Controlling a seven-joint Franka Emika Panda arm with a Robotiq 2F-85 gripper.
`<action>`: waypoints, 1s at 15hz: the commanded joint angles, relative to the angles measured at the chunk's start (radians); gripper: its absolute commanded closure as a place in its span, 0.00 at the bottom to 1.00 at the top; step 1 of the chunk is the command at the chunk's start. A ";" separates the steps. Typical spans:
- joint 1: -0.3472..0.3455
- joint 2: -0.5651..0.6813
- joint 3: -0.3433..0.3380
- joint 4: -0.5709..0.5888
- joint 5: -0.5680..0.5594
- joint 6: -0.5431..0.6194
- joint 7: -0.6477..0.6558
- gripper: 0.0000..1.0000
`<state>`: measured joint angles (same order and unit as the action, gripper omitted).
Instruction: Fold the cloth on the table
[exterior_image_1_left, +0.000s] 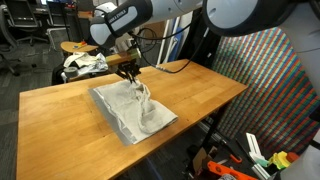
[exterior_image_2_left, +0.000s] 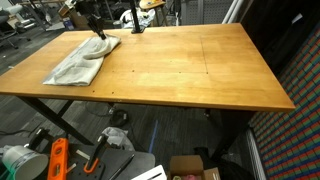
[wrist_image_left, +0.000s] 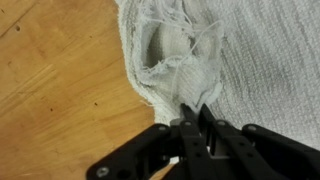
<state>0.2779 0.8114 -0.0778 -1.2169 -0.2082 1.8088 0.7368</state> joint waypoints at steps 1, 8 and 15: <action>-0.009 0.013 0.022 0.088 0.059 -0.087 0.011 0.89; -0.010 0.032 0.033 0.162 0.122 -0.128 0.044 0.91; -0.026 0.068 0.017 0.229 0.115 -0.103 0.105 0.91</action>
<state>0.2677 0.8346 -0.0560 -1.0722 -0.1063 1.7131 0.8121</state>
